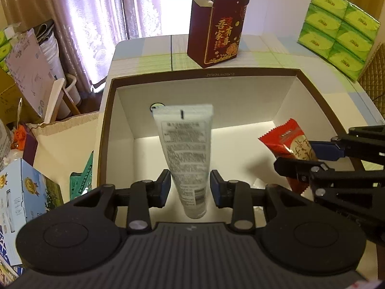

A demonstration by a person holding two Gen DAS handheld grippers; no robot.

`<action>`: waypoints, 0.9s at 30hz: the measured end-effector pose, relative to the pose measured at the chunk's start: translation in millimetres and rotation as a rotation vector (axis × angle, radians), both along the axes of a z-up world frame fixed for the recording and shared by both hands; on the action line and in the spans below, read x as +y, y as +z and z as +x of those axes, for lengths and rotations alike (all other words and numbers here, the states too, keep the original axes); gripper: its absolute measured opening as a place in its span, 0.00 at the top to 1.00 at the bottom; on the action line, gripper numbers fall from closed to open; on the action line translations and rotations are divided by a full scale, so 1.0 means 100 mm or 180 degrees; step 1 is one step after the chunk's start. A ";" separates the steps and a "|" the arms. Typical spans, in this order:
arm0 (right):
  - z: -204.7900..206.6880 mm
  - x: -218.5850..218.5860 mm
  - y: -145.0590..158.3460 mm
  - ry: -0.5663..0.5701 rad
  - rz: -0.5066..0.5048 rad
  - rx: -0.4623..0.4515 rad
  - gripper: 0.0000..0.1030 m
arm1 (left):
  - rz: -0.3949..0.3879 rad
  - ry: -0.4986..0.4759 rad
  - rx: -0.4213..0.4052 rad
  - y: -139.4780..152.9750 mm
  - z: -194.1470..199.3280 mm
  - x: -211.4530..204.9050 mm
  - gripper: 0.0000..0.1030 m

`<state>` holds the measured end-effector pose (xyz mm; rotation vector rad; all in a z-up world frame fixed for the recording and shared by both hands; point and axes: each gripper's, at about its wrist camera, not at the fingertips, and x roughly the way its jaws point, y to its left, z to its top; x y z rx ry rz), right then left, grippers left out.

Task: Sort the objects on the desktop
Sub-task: 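Open both tools over the box to drop the tube and packet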

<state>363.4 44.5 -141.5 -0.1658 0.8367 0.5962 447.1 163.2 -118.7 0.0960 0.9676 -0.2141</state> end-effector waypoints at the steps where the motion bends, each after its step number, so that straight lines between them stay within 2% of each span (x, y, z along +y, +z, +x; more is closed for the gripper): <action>1: 0.00 0.01 0.00 0.0002 -0.0005 -0.0001 0.76 | -0.0003 0.0004 -0.0009 0.01 -0.01 0.00 0.70; 11: 0.01 0.07 0.03 0.0036 0.0048 -0.0042 0.76 | 0.0063 0.0033 -0.0098 0.19 -0.11 0.06 0.65; 17: 0.03 0.14 0.07 0.0092 0.0173 -0.0230 0.75 | 0.0082 0.0136 -0.0128 0.28 -0.15 0.13 0.61; 18: 0.03 0.15 0.09 0.0104 0.0197 -0.0270 0.71 | 0.0078 0.0149 -0.0137 0.29 -0.16 0.15 0.59; 19: 0.03 0.15 0.10 0.0122 0.0205 -0.0316 0.58 | 0.0074 0.0164 -0.0143 0.31 -0.17 0.16 0.56; 21: 0.00 0.15 0.14 0.0111 0.0181 -0.0414 0.43 | 0.0077 0.0196 -0.0147 0.32 -0.20 0.17 0.54; 26: -0.11 0.05 0.22 0.0173 0.0189 -0.0403 0.32 | 0.0017 0.0236 -0.0162 0.37 -0.29 0.20 0.50; 27: -0.15 0.02 0.24 0.0173 0.0187 -0.0398 0.25 | 0.0007 0.0240 -0.0167 0.38 -0.31 0.20 0.49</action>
